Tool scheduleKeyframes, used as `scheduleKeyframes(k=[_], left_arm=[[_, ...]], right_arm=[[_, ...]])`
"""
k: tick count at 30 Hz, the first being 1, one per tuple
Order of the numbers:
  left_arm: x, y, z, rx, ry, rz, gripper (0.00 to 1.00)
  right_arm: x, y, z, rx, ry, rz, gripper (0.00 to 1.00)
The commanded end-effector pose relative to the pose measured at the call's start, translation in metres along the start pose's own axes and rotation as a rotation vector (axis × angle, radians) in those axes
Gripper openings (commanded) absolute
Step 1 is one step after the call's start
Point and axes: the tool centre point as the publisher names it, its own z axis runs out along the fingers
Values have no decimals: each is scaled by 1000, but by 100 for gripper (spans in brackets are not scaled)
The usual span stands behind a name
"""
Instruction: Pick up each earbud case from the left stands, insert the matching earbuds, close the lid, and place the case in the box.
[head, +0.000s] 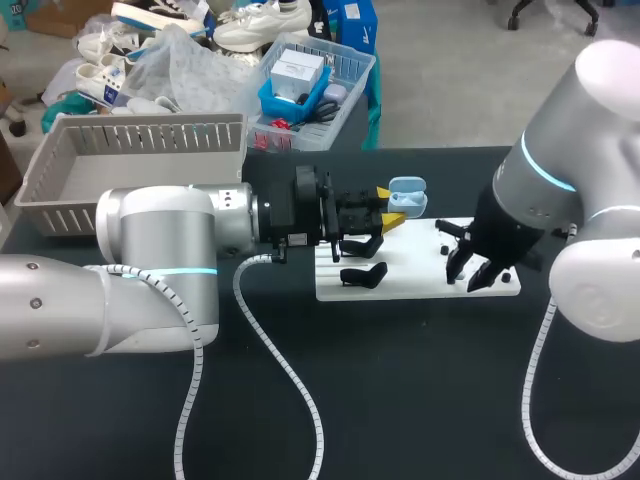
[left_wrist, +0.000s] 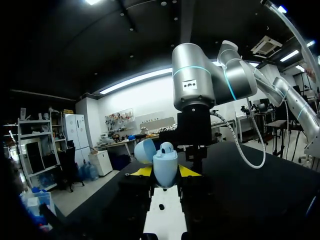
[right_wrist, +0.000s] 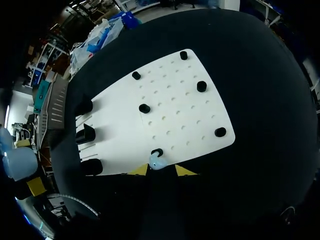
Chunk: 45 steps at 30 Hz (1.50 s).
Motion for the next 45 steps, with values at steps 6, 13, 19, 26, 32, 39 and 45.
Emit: scheduleKeyframes(k=[6, 13, 19, 26, 32, 39, 45], left_arm=[[1, 0, 0, -2, -2, 1, 0], [1, 0, 0, -2, -2, 1, 0], [1, 0, 0, -2, -2, 1, 0], [1, 0, 0, -2, -2, 1, 0], [1, 0, 0, -2, -2, 1, 0], [1, 0, 0, -2, -2, 1, 0], [1, 0, 0, -2, -2, 1, 0]], right_arm=[[-6, 3, 7, -8, 9, -9, 25], [-8, 3, 7, 1, 19, -35, 23], [-12, 4, 8, 10, 25, -53, 23], [-13, 7, 11, 13, 33, -64, 0], [-12, 8, 13, 12, 39, -67, 0], [-9, 9, 5, 10, 27, -68, 0], [-8, 6, -6, 12, 2, -63, 0]])
